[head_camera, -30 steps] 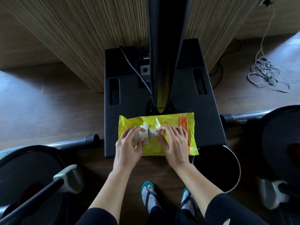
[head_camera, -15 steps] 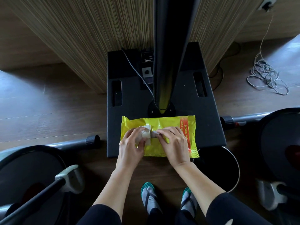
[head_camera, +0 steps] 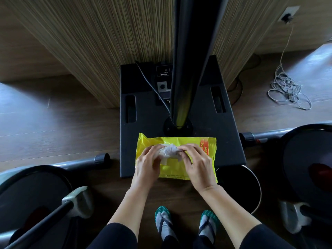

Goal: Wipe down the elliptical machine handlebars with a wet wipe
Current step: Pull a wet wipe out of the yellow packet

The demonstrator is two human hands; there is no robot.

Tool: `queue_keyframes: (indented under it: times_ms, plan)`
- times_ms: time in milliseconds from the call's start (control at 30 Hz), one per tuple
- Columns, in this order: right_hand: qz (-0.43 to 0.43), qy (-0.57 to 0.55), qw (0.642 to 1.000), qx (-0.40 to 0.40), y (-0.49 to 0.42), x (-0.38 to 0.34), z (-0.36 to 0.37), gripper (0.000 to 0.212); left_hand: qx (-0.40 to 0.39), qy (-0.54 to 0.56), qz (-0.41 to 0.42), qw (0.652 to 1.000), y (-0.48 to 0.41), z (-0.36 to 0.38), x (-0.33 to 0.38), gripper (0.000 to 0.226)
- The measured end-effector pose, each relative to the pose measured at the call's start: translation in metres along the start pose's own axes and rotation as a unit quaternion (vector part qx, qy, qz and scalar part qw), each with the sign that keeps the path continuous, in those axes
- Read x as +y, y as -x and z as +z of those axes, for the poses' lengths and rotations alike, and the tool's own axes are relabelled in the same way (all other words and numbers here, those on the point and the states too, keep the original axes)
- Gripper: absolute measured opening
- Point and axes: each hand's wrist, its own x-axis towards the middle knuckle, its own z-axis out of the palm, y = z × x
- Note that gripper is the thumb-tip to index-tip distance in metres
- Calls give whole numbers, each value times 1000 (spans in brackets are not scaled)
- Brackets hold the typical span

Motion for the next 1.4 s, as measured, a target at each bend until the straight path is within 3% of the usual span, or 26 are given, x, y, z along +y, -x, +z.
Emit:
queue_keyframes:
  times_ms: [267, 433, 567, 733, 900, 1167, 1300, 1400]
  plan:
    - [40, 66, 997, 21, 3, 20, -28, 17, 5, 29, -49, 998, -3, 3, 18, 41]
    - [80, 105, 991, -12, 18, 35, -35, 24, 34, 85, -68, 993, -1, 12, 40, 44]
    - [111, 118, 986, -30, 25, 43, -36, 29, -5, 111, -69, 991, 2, 20, 47, 45]
    - [114, 113, 987, -31, 27, 47, -38, 22, -133, -41, -49, 989, 9, 35, 42, 44]
    - [123, 120, 985, -31, 27, 53, -40, 22, -207, -176, -17, 962, 14, 43, 42, 43]
    - [135, 106, 985, -32, 31, 62, -47, 20, -215, -317, -19, 923, 12, 56, 54, 43]
    - [156, 83, 984, -37, 31, 61, -48, 23, -164, -311, 27, 936, 13, 59, 53, 29]
    - [161, 73, 984, -31, 30, 61, -49, 24, -157, -274, 38, 948, 19, 66, 46, 30]
